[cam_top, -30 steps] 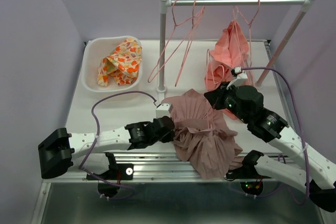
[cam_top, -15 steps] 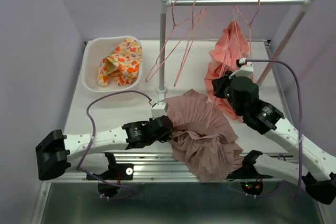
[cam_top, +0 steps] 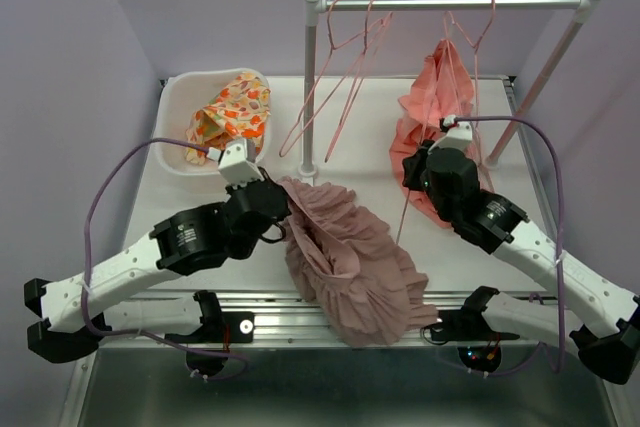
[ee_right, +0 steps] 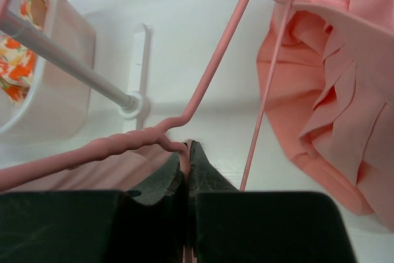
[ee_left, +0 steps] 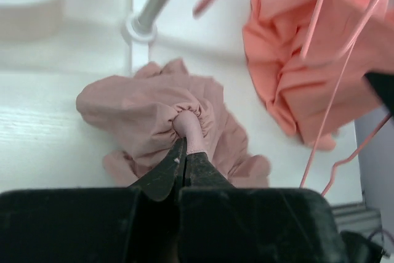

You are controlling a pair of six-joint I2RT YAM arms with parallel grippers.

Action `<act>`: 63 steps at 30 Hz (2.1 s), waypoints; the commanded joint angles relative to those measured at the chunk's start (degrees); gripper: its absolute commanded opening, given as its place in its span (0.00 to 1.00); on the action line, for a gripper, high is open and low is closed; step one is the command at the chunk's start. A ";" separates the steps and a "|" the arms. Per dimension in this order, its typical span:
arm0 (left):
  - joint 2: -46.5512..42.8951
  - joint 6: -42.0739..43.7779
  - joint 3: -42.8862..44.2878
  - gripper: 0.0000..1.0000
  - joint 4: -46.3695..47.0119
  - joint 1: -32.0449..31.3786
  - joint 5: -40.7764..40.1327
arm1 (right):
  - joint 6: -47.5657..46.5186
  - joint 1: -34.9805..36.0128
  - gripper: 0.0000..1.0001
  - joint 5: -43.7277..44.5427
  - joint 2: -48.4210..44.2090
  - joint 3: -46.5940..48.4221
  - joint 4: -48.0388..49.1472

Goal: Remove the skirt from the hanger

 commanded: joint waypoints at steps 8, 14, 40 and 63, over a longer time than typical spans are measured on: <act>3.43 10.91 20.14 0.00 -7.13 11.26 -18.35 | 1.49 -0.55 0.01 0.43 0.57 -4.24 -0.45; 2.29 21.16 23.92 0.00 -1.08 19.61 -18.79 | 1.22 -0.55 0.01 0.16 -0.04 -5.20 -0.45; 29.61 76.64 63.20 0.00 53.67 36.24 -12.72 | -0.62 -0.55 0.01 -1.51 -3.21 -9.34 -0.63; 50.45 78.86 75.79 0.00 49.04 52.14 -0.68 | -1.32 -0.55 0.01 -2.12 -0.31 -9.42 -0.54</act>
